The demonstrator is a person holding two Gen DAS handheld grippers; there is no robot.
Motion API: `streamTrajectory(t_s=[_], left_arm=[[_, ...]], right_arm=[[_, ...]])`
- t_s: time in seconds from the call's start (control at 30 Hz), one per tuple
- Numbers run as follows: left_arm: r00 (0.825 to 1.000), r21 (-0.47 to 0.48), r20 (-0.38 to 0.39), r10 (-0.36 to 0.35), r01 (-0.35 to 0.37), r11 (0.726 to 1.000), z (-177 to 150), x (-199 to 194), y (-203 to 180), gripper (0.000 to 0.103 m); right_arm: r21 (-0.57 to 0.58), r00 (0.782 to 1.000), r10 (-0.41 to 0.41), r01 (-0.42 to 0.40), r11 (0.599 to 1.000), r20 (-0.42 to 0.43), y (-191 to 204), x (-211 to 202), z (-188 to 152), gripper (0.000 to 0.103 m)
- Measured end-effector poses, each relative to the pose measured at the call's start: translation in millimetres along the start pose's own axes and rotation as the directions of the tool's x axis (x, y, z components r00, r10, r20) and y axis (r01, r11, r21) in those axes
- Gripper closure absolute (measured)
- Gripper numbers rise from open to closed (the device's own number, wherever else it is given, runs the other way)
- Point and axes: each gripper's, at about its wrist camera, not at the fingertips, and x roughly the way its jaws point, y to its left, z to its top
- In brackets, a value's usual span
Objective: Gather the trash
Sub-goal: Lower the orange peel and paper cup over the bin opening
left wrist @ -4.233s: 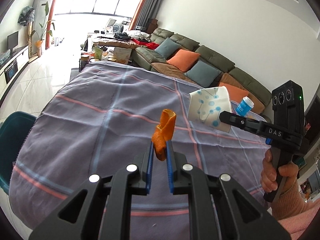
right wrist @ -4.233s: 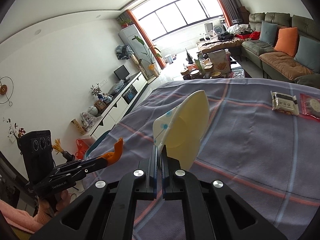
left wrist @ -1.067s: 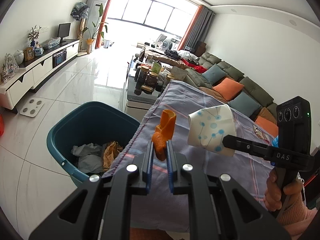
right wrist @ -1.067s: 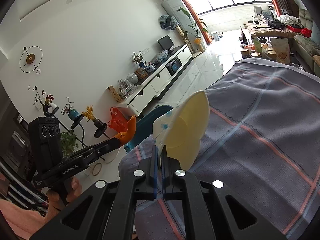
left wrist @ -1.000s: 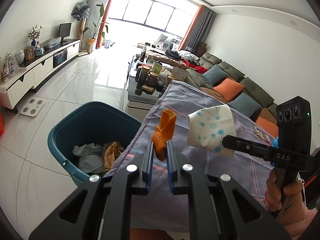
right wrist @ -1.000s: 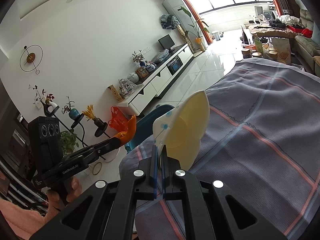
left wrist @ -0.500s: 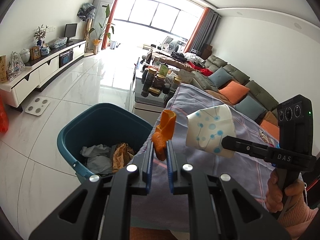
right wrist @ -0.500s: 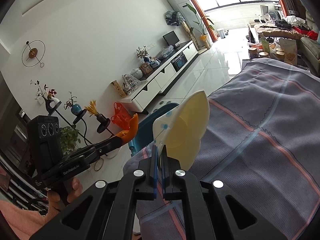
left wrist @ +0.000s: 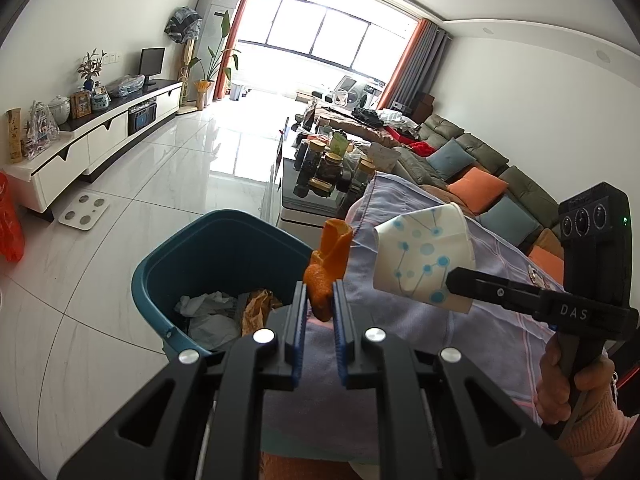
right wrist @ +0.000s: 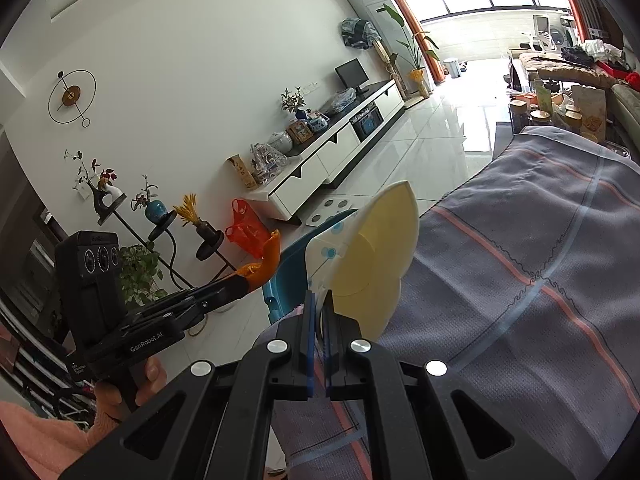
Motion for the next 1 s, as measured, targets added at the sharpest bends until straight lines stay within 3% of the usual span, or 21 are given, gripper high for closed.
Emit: streamTrajectory(t_s=[1.0], left_arm=[[0.999,-0.025,0.001,0.048,-0.048,0.999,-3,6,10,0.089]], right_arm=[[-0.006,0.999,0.007,-0.007,1.000,-0.032,8,22,3,0.099]])
